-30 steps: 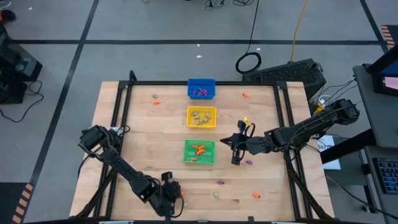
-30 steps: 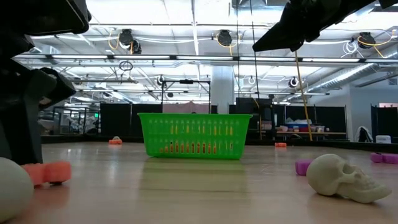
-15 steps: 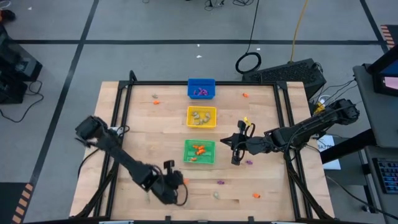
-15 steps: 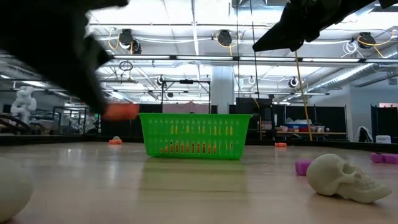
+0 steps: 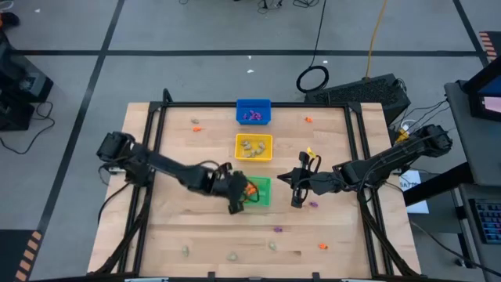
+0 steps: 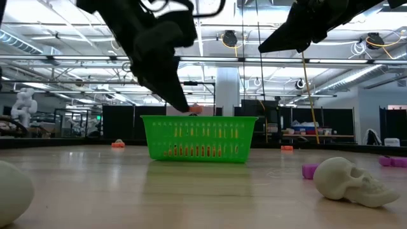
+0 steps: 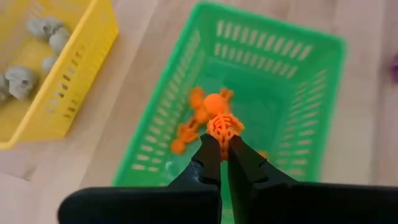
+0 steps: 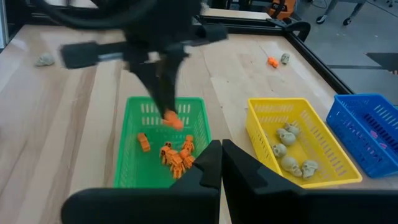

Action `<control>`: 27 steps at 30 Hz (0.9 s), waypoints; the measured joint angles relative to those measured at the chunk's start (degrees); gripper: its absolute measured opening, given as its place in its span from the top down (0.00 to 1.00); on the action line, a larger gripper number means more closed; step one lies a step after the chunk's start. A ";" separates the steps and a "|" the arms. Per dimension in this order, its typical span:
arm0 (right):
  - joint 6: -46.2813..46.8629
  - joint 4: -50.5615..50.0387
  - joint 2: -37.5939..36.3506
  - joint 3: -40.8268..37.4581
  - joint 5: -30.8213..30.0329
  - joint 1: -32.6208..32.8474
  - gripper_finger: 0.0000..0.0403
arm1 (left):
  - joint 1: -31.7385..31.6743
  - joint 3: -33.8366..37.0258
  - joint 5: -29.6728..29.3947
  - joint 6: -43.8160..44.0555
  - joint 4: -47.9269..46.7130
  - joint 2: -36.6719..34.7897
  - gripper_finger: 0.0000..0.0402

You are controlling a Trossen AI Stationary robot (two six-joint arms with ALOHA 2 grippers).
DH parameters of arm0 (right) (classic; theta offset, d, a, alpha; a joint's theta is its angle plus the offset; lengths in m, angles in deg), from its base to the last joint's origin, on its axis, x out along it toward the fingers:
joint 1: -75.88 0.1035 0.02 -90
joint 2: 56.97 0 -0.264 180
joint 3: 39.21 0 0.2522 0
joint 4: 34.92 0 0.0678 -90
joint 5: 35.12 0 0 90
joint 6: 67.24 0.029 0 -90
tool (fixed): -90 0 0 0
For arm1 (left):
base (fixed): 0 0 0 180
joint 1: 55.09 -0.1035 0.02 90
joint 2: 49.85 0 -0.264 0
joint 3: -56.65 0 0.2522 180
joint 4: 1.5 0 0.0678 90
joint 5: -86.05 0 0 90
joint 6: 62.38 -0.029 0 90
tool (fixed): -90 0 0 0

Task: Sort Halloween decoration
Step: Put the bottom left orange skeleton toy into the green bin, then put the bottom left skull toy into the yellow bin

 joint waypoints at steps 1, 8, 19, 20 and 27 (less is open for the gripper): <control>0.01 -0.04 0.00 0.00 0.00 0.00 1.00 | -1.16 0.05 1.13 -1.15 0.02 0.00 1.00; -0.05 -0.44 0.00 0.00 0.00 0.00 1.00 | -4.48 -0.10 7.19 -3.93 1.99 1.87 1.00; -0.54 -0.51 0.00 0.02 0.02 0.00 1.00 | -4.12 -0.01 9.67 -5.76 4.83 5.20 0.92; -0.58 -0.53 0.00 0.02 0.01 0.00 1.00 | -4.13 -0.01 10.45 -6.14 4.89 5.17 0.89; -0.61 -0.40 0.00 0.02 0.02 0.00 1.00 | -2.64 -1.36 11.92 -10.24 2.76 3.28 0.70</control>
